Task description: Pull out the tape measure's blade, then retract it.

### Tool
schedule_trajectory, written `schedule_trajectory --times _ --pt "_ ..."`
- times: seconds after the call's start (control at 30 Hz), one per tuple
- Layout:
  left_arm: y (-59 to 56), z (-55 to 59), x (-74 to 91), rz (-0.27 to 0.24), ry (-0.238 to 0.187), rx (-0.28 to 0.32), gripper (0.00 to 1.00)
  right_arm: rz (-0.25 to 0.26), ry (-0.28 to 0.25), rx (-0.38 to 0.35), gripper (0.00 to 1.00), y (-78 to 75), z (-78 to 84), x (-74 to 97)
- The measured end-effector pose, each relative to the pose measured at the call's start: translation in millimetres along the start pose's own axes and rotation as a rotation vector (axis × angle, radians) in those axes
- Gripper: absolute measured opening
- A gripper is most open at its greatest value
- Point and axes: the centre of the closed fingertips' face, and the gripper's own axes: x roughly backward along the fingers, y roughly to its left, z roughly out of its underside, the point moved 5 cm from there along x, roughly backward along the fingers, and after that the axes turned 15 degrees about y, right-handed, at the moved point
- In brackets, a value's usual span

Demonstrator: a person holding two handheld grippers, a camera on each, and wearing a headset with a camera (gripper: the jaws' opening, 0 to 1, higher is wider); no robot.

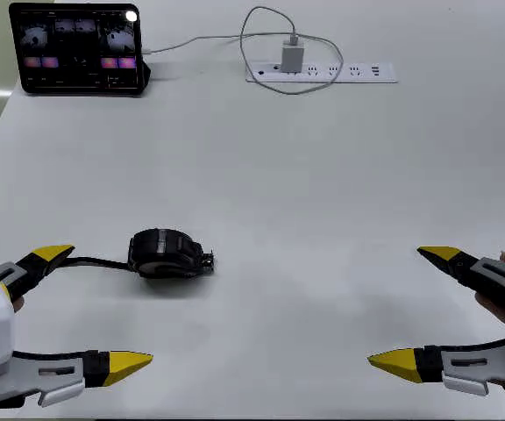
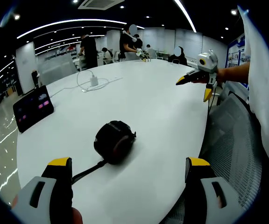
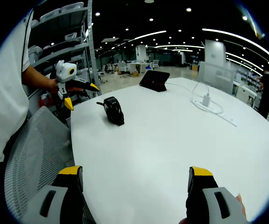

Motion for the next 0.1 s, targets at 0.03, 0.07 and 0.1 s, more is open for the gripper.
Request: schedule_trajectory --times 0.03,0.07,0.1 --pt "-0.1 0.1 -0.1 0.001 0.000 -0.001 0.99 0.001 0.001 0.000 0.92 0.1 -0.1 0.1" --pt "-0.1 0.5 -0.3 0.002 0.002 0.001 0.99 0.001 0.001 0.002 0.92 0.2 0.0 0.2" --pt "-0.1 0.7 -0.3 0.003 0.002 0.001 0.99 -0.001 0.001 0.000 0.92 0.3 -0.2 0.3"
